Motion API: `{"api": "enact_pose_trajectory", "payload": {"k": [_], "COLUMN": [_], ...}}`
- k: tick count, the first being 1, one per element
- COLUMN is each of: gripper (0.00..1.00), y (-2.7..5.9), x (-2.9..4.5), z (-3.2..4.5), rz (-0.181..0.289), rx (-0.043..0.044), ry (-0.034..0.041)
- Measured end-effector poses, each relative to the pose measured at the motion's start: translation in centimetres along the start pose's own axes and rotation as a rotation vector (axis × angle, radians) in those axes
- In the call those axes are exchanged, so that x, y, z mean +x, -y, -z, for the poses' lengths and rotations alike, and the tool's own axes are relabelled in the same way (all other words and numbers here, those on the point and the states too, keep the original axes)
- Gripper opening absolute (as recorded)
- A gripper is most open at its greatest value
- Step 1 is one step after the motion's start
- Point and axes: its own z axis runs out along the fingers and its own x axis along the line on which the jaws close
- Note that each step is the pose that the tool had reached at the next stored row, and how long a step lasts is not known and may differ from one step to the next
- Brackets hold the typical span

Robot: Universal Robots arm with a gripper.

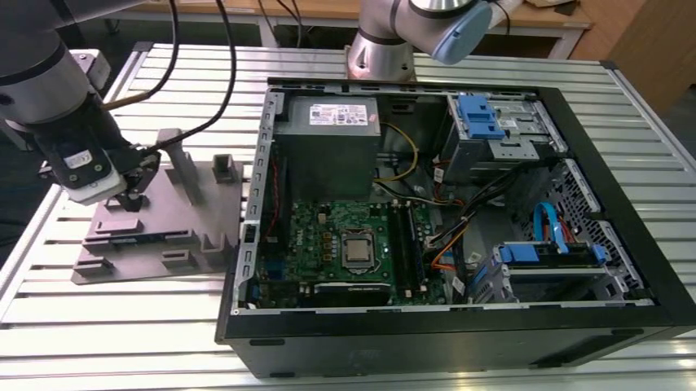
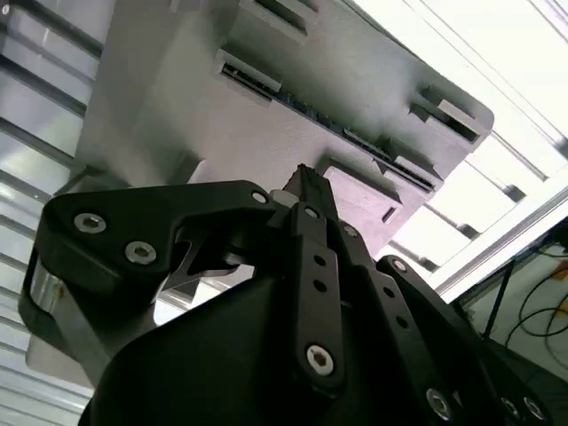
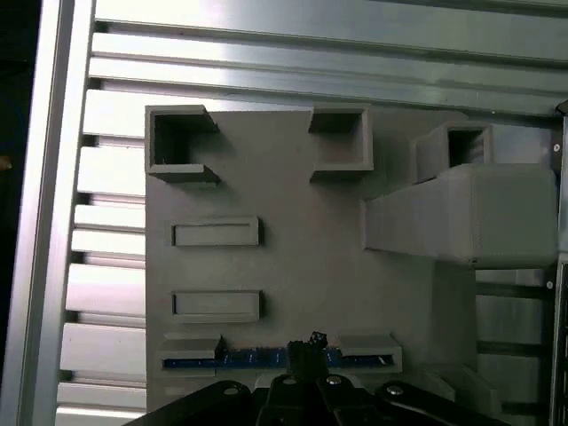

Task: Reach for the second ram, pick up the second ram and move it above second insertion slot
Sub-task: 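Pick up the second ram and move it above second insertion slot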

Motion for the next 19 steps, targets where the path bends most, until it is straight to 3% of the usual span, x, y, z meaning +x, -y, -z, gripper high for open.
{"api": "enact_pose_trajectory", "payload": {"k": [12, 13, 19], "gripper": [0.11, 0.11, 0.11], "y": [0.00, 0.00, 0.00], "x": [0.00, 0.00, 0.00], "z": [-0.02, -0.03, -0.04], "rz": [0.218, 0.263, 0.363], "rx": [-0.0038, -0.0046, -0.0064], "ry": [-0.0092, -0.0110, -0.0152]}}
